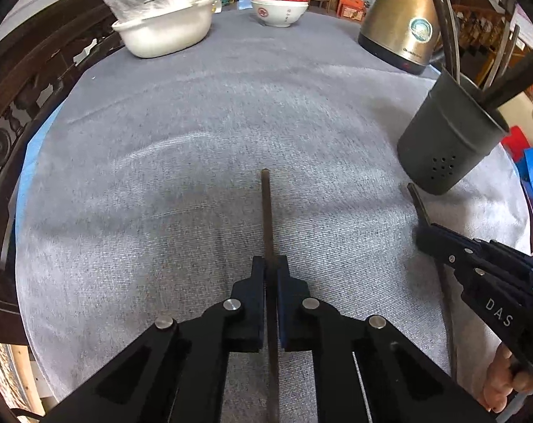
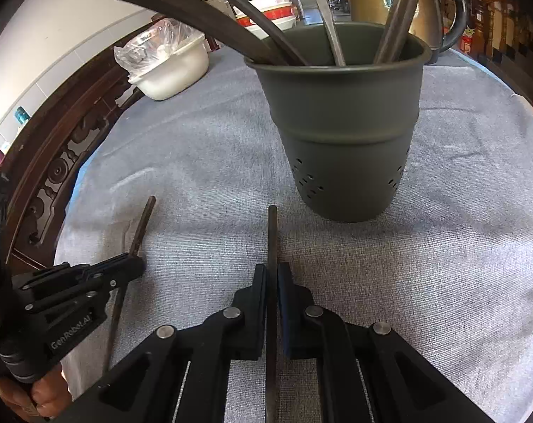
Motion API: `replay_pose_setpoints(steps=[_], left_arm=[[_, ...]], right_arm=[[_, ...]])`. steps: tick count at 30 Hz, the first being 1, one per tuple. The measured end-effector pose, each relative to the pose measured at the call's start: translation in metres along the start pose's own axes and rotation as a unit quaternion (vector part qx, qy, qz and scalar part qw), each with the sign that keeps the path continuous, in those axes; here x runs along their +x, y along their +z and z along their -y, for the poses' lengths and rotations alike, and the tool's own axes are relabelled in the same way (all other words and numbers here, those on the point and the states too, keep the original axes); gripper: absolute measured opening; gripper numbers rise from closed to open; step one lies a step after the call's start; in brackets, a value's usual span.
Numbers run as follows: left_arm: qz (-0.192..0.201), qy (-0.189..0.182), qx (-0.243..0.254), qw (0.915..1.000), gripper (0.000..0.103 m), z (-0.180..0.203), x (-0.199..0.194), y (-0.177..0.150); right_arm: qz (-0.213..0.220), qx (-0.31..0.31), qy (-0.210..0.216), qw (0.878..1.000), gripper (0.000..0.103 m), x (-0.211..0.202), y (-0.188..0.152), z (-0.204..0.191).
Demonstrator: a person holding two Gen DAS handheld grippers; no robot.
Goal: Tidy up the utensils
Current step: 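Lift both held chopsticks off the cloth toward the grey holder cup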
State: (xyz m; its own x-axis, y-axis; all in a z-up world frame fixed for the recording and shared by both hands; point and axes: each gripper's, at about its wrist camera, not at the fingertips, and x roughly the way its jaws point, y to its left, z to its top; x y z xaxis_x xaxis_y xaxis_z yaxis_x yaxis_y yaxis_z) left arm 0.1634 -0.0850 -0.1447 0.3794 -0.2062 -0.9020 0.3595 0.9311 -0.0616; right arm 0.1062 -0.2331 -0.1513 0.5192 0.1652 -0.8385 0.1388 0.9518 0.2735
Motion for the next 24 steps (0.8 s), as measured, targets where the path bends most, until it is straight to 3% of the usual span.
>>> replay_pose_setpoints(steps=[7,15,24], left_arm=[[0.020,-0.027,-0.024,0.9991,0.006,-0.018,-0.019,-0.005],[0.030,-0.090,-0.060,0.9936,0.005,-0.038,-0.031,-0.008],[0.009,-0.087,-0.065,0.9940,0.005,-0.041,-0.026,-0.009]], right_arm=[[0.017,0.019,0.006,1.000,0.007,-0.003,-0.004,0.003],[0.044,0.021,0.023,0.999,0.007,-0.017,-0.007,0.000],[0.044,0.035,0.030,0.998,0.006,-0.021,-0.010,0.004]])
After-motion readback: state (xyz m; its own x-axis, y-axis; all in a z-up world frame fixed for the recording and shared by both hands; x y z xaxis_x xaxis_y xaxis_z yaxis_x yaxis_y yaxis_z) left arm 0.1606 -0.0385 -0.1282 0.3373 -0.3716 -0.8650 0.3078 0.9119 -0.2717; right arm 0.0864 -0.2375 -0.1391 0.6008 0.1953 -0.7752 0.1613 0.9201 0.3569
